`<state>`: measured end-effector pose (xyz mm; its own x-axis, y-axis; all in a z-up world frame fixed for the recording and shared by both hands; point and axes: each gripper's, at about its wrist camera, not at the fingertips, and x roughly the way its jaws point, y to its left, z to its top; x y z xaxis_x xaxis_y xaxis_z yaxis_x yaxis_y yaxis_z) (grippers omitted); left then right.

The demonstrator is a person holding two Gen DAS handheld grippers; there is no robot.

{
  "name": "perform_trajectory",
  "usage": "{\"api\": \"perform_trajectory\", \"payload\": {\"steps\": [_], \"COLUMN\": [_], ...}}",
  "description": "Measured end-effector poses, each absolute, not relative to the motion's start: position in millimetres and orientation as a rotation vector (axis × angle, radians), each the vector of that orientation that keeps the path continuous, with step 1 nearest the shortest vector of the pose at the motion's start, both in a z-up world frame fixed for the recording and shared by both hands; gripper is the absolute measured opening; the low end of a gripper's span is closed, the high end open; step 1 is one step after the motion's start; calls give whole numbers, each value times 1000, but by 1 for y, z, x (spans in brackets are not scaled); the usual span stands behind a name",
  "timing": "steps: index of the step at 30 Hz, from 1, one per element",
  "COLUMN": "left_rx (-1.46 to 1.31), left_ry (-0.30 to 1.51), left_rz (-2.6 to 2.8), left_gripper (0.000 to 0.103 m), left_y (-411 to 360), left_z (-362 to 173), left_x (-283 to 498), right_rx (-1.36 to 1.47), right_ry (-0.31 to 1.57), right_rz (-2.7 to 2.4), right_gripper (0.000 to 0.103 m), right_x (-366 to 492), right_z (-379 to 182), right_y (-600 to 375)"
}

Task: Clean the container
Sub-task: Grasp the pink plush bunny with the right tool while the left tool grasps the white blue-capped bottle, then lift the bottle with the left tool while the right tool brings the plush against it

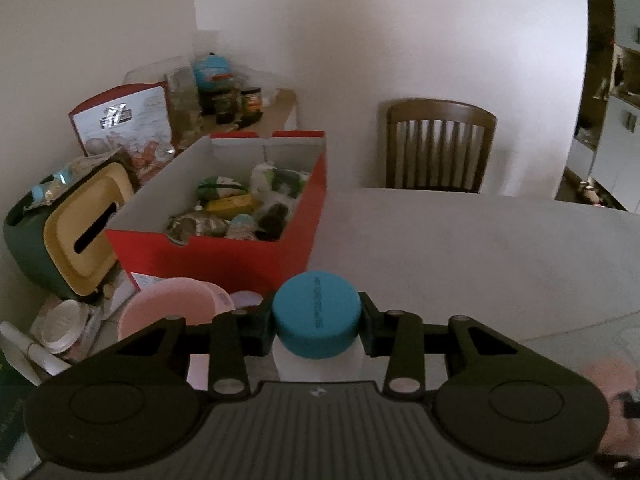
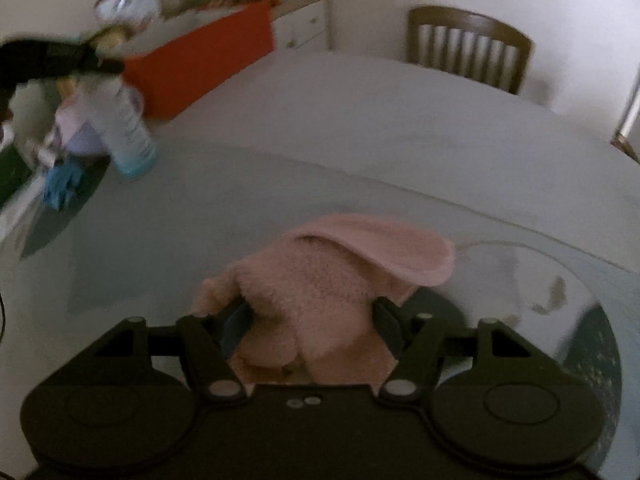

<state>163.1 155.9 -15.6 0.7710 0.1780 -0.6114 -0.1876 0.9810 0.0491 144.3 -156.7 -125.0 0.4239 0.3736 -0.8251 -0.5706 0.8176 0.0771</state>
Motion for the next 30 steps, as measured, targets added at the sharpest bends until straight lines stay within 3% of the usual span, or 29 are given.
{"api": "perform_trajectory", "payload": {"steps": [7, 12, 18, 19, 20, 21, 23, 30], "left_rx": [-5, -24, -50, -53, -56, -57, -52, -1], "left_ry": [673, 688, 710, 712, 715, 718, 721, 725], "left_rz": [141, 100, 36, 21, 7, -7, -43, -174], "left_gripper": [39, 39, 39, 39, 39, 39, 39, 39], "left_y": [135, 122, 99, 94, 88, 83, 70, 17], "left_z": [-15, -14, -13, -13, -13, -13, -12, -13], "left_x": [150, 135, 111, 106, 101, 96, 87, 54], "right_rx": [-423, -336, -344, -341, -335, -331, -305, -64], "right_ry": [918, 974, 937, 923, 910, 897, 884, 910], "right_rz": [599, 622, 636, 637, 639, 640, 636, 676], "right_gripper": [81, 86, 79, 75, 64, 45, 32, 26], "right_x": [142, 159, 154, 151, 148, 143, 138, 128], "right_z": [-144, -148, -151, -151, -150, -148, -146, -126], "right_y": [-124, -135, -136, -138, -142, -144, -155, -225]}}
